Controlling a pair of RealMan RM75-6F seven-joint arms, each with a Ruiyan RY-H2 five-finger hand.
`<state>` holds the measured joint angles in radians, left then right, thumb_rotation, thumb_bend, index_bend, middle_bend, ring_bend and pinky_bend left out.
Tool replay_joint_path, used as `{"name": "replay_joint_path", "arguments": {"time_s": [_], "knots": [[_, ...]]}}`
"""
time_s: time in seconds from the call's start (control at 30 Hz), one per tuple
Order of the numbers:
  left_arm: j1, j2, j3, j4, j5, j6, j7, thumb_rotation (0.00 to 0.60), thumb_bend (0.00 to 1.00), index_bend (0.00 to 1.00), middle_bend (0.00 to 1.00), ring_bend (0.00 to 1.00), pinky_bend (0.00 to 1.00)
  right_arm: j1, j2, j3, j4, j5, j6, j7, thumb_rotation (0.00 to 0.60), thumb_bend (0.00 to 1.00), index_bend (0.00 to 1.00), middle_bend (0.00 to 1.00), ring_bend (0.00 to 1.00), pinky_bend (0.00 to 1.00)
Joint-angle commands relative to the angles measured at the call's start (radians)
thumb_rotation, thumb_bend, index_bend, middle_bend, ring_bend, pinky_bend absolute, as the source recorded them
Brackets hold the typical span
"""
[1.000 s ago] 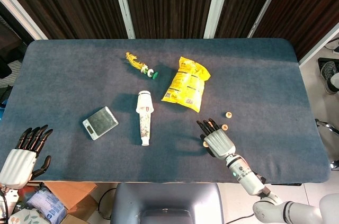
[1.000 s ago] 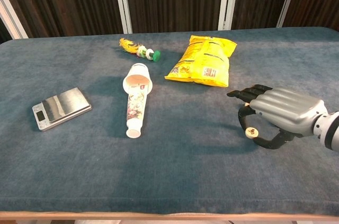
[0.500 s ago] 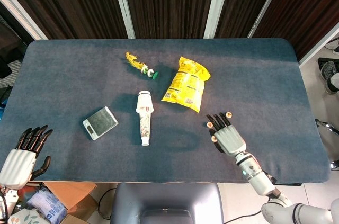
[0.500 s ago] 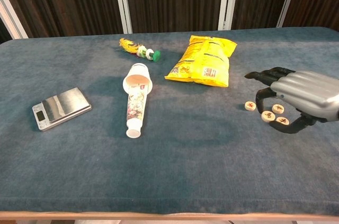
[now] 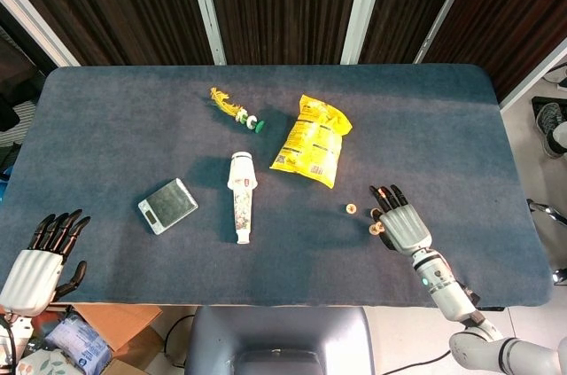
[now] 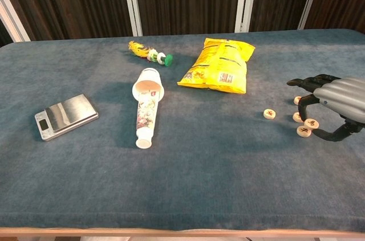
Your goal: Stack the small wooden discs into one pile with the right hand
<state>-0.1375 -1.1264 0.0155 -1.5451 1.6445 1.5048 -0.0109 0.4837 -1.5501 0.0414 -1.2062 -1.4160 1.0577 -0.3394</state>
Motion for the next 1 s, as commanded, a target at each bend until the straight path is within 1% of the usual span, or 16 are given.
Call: {"name": "replay_joint_path", "arguments": {"time_s": [0.03,0.3,0.53,0.8,0.9,1.0], "knots": [[0.0,0.0,0.0,-0.001,-0.001,-0.001,0.0,0.6,0.5,0.0,0.0,0.0,0.02,0.003,-0.005,-0.001,0.003,-0.001,-0.005,0.005,0.6,0.52,0.62,0.02,0.0,0.0],[-0.001,0.003,0.0,-0.001,-0.002,-0.002,-0.003,0.6,0.5,0.0,0.0,0.0,0.02,0.004,-0.012,-0.003,0.002,-0.001,-0.003,-0.003,0.6,0.52,0.6,0.02,0.0,0.0],[0.0,0.003,0.002,-0.002,0.0,-0.001,-0.002,0.6,0.5,0.0,0.0,0.0,0.02,0.004,-0.009,-0.005,-0.007,0.006,-0.011,-0.015,0.6,0.52,0.5,0.03,0.0,0.0],[0.001,0.004,0.002,-0.003,0.001,0.001,-0.004,0.6,0.5,0.0,0.0,0.0,0.02,-0.002,0.002,-0.005,-0.022,0.008,-0.002,-0.015,0.6,0.52,0.47,0.03,0.0,0.0],[0.002,0.004,0.002,-0.002,0.001,0.002,-0.006,0.6,0.5,0.0,0.0,0.0,0.02,-0.007,0.013,0.003,-0.026,0.013,0.013,-0.015,0.6,0.52,0.46,0.03,0.0,0.0],[0.002,0.004,0.002,-0.002,0.001,0.002,-0.006,0.6,0.5,0.0,0.0,0.0,0.02,-0.005,0.02,0.021,-0.02,0.032,0.013,-0.008,0.6,0.52,0.46,0.03,0.0,0.0]]}}
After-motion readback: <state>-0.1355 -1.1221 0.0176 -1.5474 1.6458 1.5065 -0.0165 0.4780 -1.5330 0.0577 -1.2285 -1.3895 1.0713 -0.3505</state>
